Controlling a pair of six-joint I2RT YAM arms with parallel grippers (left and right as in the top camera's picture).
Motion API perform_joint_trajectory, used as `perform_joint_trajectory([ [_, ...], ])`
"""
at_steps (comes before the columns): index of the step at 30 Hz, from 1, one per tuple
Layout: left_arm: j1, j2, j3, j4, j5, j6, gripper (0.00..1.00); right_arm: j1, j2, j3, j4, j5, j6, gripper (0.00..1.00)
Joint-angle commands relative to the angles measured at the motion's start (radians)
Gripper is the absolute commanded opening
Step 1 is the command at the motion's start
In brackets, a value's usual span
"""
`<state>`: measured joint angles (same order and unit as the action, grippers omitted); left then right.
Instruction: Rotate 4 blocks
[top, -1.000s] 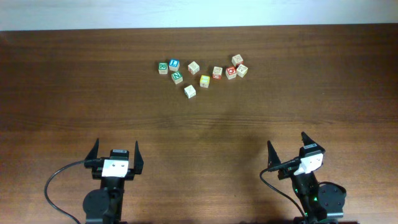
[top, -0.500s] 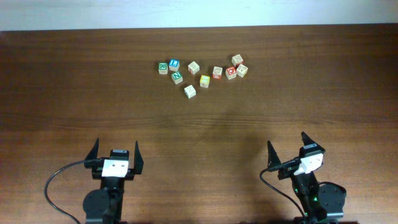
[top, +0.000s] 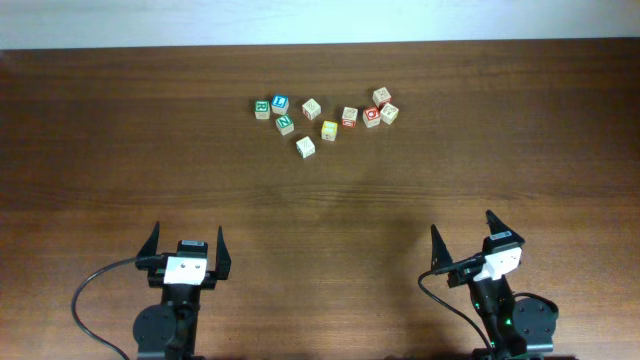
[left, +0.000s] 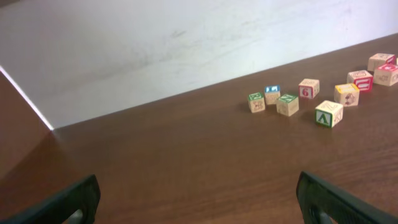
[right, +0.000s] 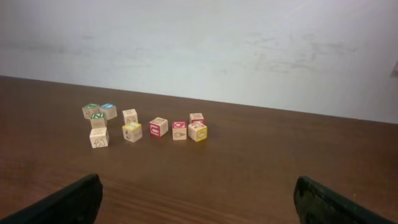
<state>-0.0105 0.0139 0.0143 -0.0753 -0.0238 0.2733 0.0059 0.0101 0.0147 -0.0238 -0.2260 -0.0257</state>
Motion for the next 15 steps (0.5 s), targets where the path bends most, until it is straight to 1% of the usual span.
perform_joint_trajectory([
  [1,0.005,-0.007,0.01,0.018,0.028,0.005,0.99,-0.006,-0.003,-0.009,0.037,0.008,0.003,0.98],
  [8,0.005,0.01,0.063,0.01,0.024,0.005,0.99,-0.006,-0.002,0.025,0.066,-0.003,0.004,0.98],
  [12,0.005,0.086,0.124,0.01,0.025,0.005,0.99,-0.006,0.003,0.076,0.066,-0.003,0.004,0.98],
  [15,0.005,0.161,0.179,-0.001,0.026,0.005,0.99,-0.006,0.038,0.124,0.066,-0.003,0.004,0.98],
])
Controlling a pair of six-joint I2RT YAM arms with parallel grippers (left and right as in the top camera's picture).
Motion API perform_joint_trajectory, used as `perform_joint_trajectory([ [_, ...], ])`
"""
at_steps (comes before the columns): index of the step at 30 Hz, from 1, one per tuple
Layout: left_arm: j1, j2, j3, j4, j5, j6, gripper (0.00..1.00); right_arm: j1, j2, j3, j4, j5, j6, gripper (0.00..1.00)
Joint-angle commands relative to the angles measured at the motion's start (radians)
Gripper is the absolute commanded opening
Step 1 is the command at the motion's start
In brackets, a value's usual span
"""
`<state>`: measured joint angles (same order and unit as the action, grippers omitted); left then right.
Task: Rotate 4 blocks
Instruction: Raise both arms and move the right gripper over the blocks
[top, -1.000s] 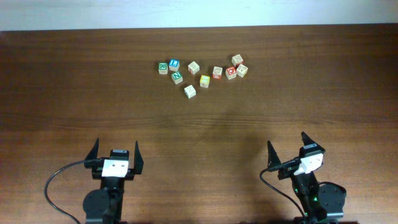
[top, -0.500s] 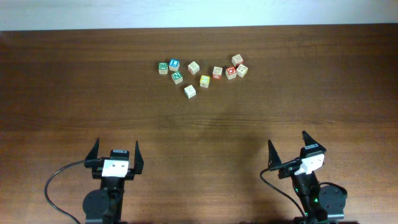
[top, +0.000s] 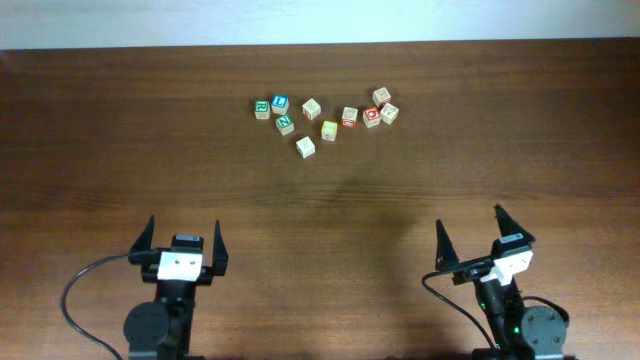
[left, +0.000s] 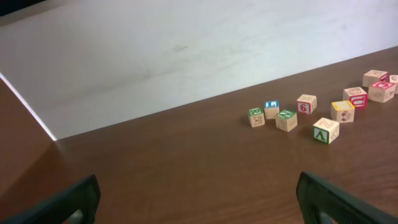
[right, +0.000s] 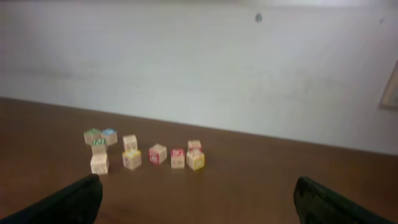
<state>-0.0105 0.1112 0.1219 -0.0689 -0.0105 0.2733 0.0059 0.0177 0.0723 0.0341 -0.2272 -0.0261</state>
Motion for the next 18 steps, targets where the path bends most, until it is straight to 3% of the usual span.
perform_joint_trajectory([
  [1,0.005,0.1,0.1,-0.012,0.015,0.005,0.99,-0.006,0.058,0.093,0.008,-0.002,0.004,0.98],
  [12,0.005,0.536,0.473,-0.09,0.032,0.005,0.99,-0.006,0.5,0.413,0.006,-0.047,0.004,0.98],
  [18,0.005,0.84,0.806,-0.337,0.048,0.005,0.99,-0.006,0.842,0.725,-0.148,-0.145,0.004,0.98],
])
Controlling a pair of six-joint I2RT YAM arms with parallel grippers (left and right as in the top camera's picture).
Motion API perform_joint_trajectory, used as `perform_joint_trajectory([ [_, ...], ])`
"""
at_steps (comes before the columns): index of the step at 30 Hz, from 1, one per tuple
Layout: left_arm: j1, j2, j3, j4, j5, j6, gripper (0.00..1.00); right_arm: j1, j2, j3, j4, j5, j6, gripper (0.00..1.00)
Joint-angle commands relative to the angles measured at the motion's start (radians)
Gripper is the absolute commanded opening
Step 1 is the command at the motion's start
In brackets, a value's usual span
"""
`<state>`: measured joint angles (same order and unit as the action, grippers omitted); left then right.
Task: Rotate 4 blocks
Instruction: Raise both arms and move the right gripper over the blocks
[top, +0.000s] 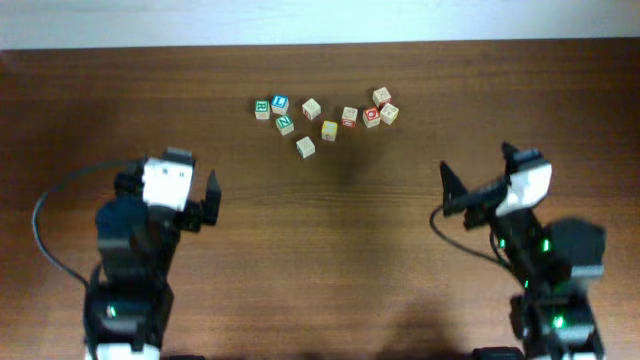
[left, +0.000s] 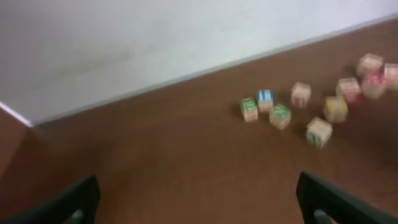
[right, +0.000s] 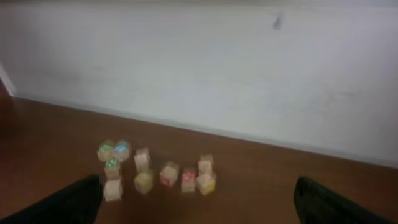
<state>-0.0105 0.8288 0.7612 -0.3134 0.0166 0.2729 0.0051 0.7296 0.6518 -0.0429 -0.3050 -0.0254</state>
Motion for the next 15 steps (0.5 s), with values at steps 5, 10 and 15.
perform_joint_trajectory([
  [5,0.005,0.388,0.478,-0.351,0.034,0.005,0.99,-0.006,0.478,0.518,-0.393,-0.089,0.003,0.98],
  [10,0.005,0.633,0.771,-0.546,0.078,-0.117,0.99,-0.006,0.799,0.873,-0.683,-0.125,0.003,0.98],
  [15,0.005,0.77,0.889,-0.619,0.164,-0.123,0.99,-0.006,0.9,0.938,-0.696,-0.193,0.003,0.98],
])
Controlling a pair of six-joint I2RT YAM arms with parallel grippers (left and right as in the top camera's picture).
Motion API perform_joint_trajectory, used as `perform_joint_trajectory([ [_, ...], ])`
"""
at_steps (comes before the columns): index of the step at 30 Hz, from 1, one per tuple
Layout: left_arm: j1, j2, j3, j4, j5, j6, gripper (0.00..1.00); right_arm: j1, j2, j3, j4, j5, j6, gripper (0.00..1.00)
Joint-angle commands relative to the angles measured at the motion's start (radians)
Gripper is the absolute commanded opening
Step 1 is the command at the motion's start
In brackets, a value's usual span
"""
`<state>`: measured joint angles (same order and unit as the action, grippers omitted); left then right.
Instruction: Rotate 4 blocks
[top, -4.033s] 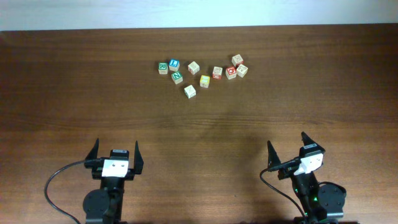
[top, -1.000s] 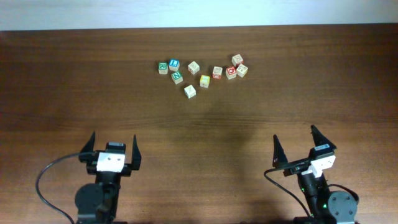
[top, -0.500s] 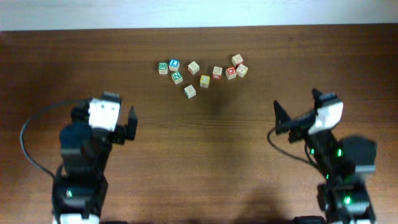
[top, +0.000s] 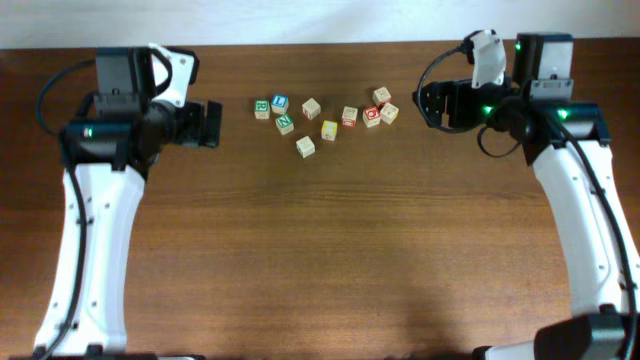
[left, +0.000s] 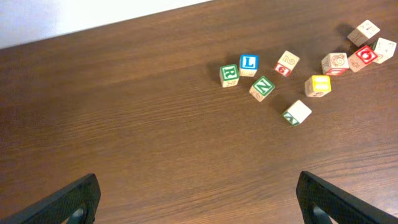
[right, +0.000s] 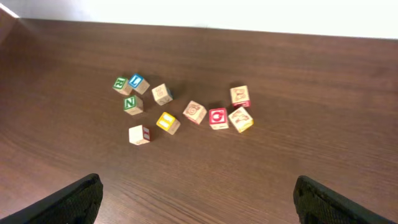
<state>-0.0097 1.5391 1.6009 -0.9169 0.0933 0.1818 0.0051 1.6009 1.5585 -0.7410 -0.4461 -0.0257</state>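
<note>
Several small wooden letter blocks lie in a loose cluster near the table's far edge. Among them are a green R block (top: 262, 108), a blue L block (top: 280, 102), a green N block (left: 262, 88), a yellow block (right: 167, 122) and a red block (right: 218, 117). My left gripper (top: 207, 125) hangs open left of the cluster, above the table. My right gripper (top: 432, 104) hangs open to the cluster's right. In both wrist views the left gripper (left: 199, 202) and right gripper (right: 199, 199) hold nothing, with bare wood between the fingers.
The brown wooden table (top: 320, 250) ends at a white wall strip (top: 320, 20) just behind the blocks. Both white arm links reach from the near edge along the left and right sides of the table.
Both arms have gone further out and higher, from mid-table to either side of the block cluster. The wrist cameras now look down on the blocks. The blocks have not moved.
Both arms were folded low at the table's near edge with grippers open, seeing the blocks from afar. Then they were raised and over mid-table. Now they flank the cluster, still open, and no block has shifted.
</note>
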Motion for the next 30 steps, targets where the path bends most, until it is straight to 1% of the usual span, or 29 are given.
perform_joint_trajectory([
  [1,0.004,0.077,0.05,-0.012,0.104,-0.032,0.99,-0.005,0.04,0.03,0.025,-0.051,0.004,0.98],
  [3,0.004,0.106,0.05,-0.005,0.101,-0.032,0.99,-0.003,0.063,0.03,0.063,-0.055,0.025,0.98],
  [6,0.004,0.149,0.05,-0.005,0.102,-0.032,0.99,0.023,0.119,0.032,0.104,0.014,0.222,0.98],
  [9,0.004,0.157,0.05,-0.005,0.102,-0.032,0.99,0.063,0.187,0.106,0.059,0.115,0.375,0.98],
  [13,0.004,0.157,0.05,-0.005,0.102,-0.032,0.99,0.102,0.319,0.296,-0.085,0.2,0.47,0.98],
  [15,0.004,0.157,0.05,-0.005,0.102,-0.032,0.99,0.126,0.445,0.445,-0.183,0.25,0.527,0.98],
  [17,0.004,0.157,0.05,-0.005,0.102,-0.032,0.99,0.138,0.538,0.525,-0.224,0.26,0.581,0.98],
  [19,0.004,0.157,0.05,-0.005,0.102,-0.032,0.99,0.146,0.607,0.536,-0.205,0.272,0.659,0.98],
  [21,0.004,0.157,0.05,-0.005,0.102,-0.032,0.99,0.161,0.658,0.533,-0.16,0.285,0.675,0.98],
  [22,0.004,0.157,0.05,-0.005,0.102,-0.032,0.99,0.168,0.671,0.533,-0.147,0.309,0.681,0.98],
  [23,0.004,0.157,0.05,-0.005,0.102,-0.032,0.99,0.179,0.685,0.533,-0.142,0.367,0.721,0.98],
  [24,0.004,0.157,0.049,-0.005,0.102,-0.032,0.99,0.193,0.7,0.532,-0.137,0.441,0.753,0.96],
  [26,0.003,0.157,0.05,-0.006,0.102,-0.032,0.99,0.216,0.722,0.52,-0.113,0.512,0.766,0.85],
  [27,0.003,0.157,0.049,-0.005,0.102,-0.032,0.99,0.229,0.736,0.518,-0.105,0.542,0.768,0.82],
  [30,0.003,0.157,0.049,-0.005,0.102,-0.032,0.99,0.239,0.784,0.517,-0.081,0.571,0.768,0.79],
])
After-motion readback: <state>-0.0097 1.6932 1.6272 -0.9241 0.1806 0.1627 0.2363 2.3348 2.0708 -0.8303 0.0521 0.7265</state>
